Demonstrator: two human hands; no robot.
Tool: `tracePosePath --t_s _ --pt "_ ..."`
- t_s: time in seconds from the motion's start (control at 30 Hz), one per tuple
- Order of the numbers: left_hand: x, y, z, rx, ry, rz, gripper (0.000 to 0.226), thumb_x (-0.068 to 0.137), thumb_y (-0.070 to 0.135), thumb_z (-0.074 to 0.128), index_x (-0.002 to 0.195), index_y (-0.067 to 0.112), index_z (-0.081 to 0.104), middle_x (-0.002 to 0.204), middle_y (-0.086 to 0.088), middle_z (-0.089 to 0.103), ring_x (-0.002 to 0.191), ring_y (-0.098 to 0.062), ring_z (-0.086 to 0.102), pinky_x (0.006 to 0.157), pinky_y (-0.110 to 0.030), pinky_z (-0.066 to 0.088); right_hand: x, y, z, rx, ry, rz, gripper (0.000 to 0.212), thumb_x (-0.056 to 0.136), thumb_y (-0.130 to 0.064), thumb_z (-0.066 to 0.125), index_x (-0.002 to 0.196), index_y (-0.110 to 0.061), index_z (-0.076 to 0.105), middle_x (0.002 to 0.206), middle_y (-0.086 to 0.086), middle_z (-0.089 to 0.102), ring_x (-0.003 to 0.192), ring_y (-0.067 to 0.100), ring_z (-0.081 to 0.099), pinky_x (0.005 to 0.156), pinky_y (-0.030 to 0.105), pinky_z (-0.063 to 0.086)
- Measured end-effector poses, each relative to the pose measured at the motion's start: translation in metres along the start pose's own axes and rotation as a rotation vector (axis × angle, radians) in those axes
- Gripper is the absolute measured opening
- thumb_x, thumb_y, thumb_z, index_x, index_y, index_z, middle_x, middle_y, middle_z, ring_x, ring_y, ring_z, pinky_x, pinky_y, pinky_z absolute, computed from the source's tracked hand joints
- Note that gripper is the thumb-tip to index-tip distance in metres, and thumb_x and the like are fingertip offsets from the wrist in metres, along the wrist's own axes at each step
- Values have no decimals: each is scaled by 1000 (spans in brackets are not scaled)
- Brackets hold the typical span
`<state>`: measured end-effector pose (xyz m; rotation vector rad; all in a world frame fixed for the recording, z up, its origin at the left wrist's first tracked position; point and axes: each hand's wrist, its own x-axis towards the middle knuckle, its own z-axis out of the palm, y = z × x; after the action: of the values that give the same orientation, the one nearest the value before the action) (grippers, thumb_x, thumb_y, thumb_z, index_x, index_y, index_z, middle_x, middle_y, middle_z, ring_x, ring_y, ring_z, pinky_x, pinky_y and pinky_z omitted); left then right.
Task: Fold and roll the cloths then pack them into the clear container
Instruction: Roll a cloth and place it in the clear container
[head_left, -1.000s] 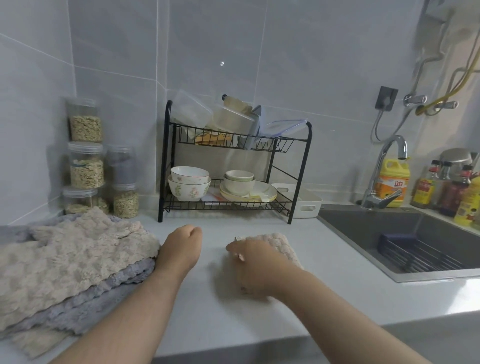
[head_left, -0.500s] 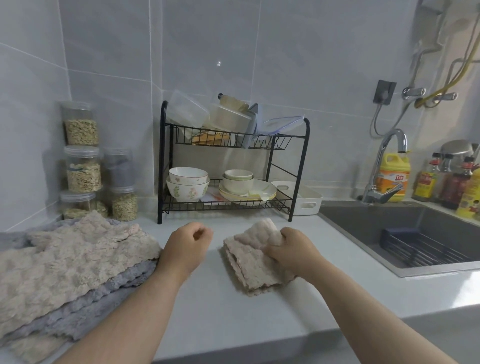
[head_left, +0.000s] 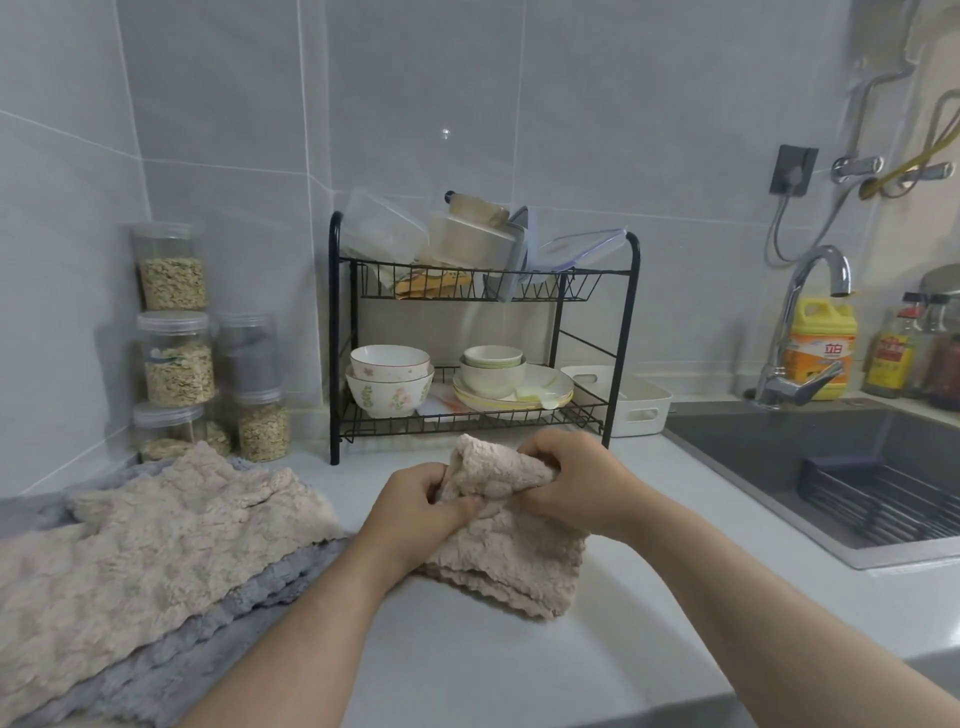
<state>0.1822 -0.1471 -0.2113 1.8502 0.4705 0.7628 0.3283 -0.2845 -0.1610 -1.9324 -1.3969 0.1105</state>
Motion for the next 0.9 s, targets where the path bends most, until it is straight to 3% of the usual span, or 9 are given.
tracePosePath --t_s 0.1,0.17,0.23,0.33,0.43,0.5,0.63,0.77,0.9 --pt "6 -2 -4 -92 102 -13 2 83 12 72 82 13 70 82 -16 71 78 -22 64 74 -41 53 -4 18 14 349 106 142 51 68 -48 81 112 -26 66 99 -8 70 88 10 67 77 26 55" --pt "6 -1 -6 -227 128 -68 9 90 8 65 89 15 71 89 -14 74 86 -26 70 83 -45 54 -8 31 27 773 123 289 67 65 -59 79 114 -15 66 102 8 67 88 30 62 84 42 50" --pt "5 1 -6 -346 138 -131 10 92 9 61 95 14 70 92 -11 75 91 -29 71 86 -46 55 -9 39 34 957 41 345 71 65 -60 79 111 -8 67 102 16 64 85 36 56 82 45 47" --pt "4 4 -5 -409 129 -197 10 92 13 61 99 11 68 94 -12 75 90 -29 72 82 -42 56 -12 33 37 795 17 306 38 68 -27 82 95 -3 69 91 23 70 73 25 65 66 33 51" --pt "2 5 -5 -452 52 -248 14 90 14 63 102 7 67 95 -13 75 87 -26 73 74 -36 56 -12 37 37 848 51 332 31 68 -17 79 93 -2 70 104 41 60 82 36 59 78 48 46" --pt "1 6 -5 -480 -11 -273 17 88 8 63 105 5 66 98 -15 74 89 -28 72 76 -36 55 -14 35 33 890 74 326 22 79 -4 72 100 -1 69 105 37 64 89 42 63 88 55 49" --pt "4 2 -6 -482 45 -272 29 82 -5 66 107 10 65 98 -19 73 91 -33 70 81 -43 55 -14 39 31 965 83 316 29 86 14 54 111 3 65 110 29 68 108 49 61 100 59 45" --pt "8 -1 -7 -478 95 -304 37 78 -19 60 104 7 67 97 -25 70 86 -38 67 88 -56 50 -12 40 33 964 94 302 34 83 19 50 106 3 70 106 30 69 100 43 65 97 55 47" --pt "9 -3 -5 -464 102 -324 40 75 -25 46 102 -4 67 93 -28 70 84 -38 64 81 -50 50 -10 42 36 948 93 334 40 78 23 46 96 2 74 99 31 70 96 45 66 92 54 50"
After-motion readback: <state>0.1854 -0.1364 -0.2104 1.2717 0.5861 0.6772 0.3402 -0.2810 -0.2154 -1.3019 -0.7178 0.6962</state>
